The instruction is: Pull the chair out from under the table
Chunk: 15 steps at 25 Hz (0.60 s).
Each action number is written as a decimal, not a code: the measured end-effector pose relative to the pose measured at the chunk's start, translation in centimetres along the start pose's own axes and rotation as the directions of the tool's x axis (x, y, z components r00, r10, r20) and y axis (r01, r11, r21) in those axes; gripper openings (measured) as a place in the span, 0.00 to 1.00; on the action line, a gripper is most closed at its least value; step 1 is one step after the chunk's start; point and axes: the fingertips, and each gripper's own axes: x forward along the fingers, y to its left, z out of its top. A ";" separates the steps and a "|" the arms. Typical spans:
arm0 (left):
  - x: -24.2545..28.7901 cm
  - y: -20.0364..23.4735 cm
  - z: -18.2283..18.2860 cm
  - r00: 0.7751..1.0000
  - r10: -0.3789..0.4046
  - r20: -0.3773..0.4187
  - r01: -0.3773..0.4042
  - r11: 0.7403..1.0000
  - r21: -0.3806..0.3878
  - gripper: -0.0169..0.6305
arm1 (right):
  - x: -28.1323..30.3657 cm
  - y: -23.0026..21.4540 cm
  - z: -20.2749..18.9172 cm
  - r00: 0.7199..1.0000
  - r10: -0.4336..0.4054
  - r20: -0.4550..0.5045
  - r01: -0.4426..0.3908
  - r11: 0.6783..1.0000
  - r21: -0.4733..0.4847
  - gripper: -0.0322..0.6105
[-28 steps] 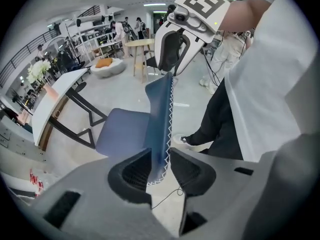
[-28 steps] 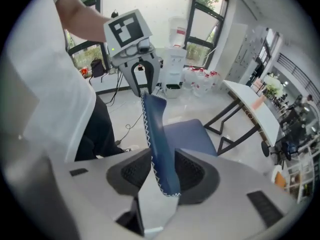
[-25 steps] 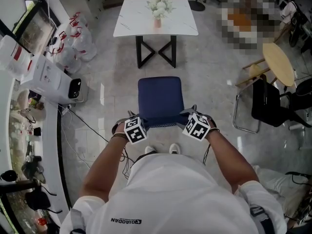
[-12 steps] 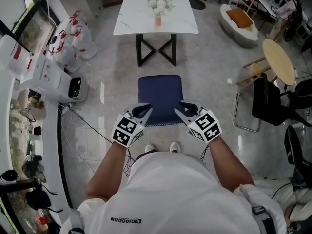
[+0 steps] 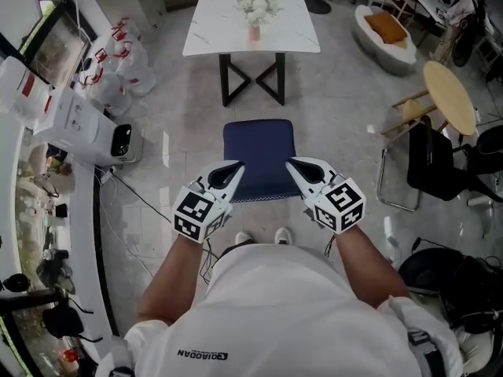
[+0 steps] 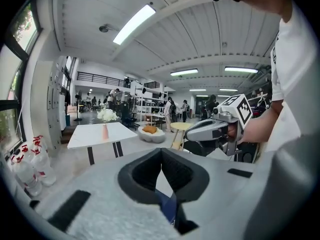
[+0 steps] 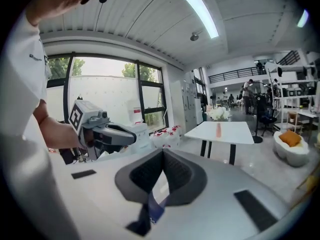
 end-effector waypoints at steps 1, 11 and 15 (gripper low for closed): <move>0.0 -0.1 0.2 1.000 0.001 0.008 -0.001 1.000 0.001 0.04 | -0.2 -0.1 0.2 1.000 0.000 0.009 0.000 1.000 0.011 0.06; -0.5 0.0 1.5 0.999 0.011 0.048 -0.011 1.000 -0.006 0.04 | -0.7 -0.3 0.5 0.999 0.004 0.049 -0.009 0.994 0.106 0.06; -0.6 0.1 1.5 0.998 0.015 0.060 -0.014 1.000 -0.023 0.04 | -1.0 -0.5 0.4 0.998 -0.016 0.053 0.011 0.994 0.106 0.06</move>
